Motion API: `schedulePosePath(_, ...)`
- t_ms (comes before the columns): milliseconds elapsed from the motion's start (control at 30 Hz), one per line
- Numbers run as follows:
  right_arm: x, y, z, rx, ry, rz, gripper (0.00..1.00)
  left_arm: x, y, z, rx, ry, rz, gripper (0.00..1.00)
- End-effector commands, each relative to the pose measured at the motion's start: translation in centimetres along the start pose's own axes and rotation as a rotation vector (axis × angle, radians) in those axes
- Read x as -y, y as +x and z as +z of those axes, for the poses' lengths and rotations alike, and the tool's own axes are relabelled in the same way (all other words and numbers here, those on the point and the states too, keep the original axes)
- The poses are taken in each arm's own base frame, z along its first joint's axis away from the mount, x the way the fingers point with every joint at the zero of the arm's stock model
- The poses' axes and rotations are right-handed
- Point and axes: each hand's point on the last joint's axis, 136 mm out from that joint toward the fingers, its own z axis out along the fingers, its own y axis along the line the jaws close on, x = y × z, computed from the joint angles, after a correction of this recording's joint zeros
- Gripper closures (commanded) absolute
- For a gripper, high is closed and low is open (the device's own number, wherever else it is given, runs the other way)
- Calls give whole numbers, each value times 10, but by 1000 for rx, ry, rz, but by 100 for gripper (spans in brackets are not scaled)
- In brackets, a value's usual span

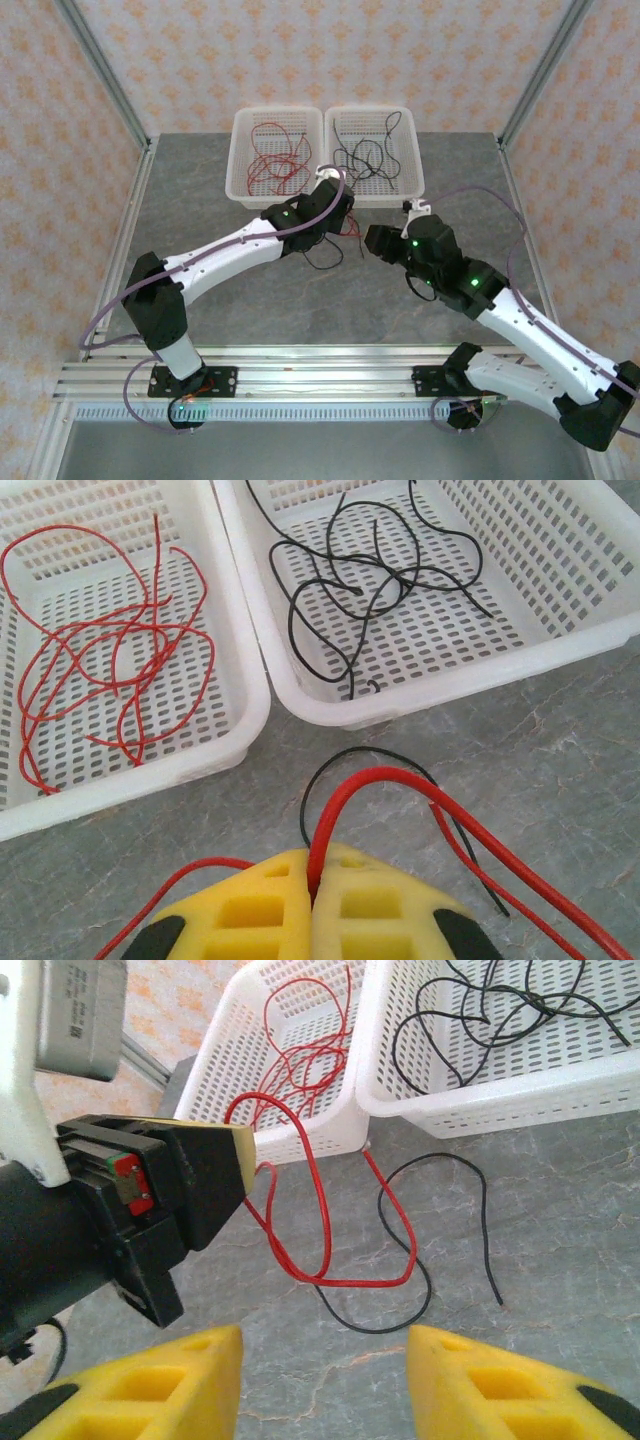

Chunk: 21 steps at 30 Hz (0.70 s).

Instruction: Untangle the cables

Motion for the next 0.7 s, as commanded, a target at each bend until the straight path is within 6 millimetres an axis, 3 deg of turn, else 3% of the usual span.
schedulePosePath(0,-4,-6,14,14,19,-34,54,5,-19,-22,43,42,-21,100)
schedulePosePath(133,-5,-6,37,24,37,-40,54,15,-28,-41,69,117,-41,100)
schedulePosePath(367,-6,-10,58,31,64,-45,55,16,-34,-61,98,169,-62,100)
schedulePosePath(667,45,-10,63,69,345,-68,67,2,-33,-75,108,142,-57,100)
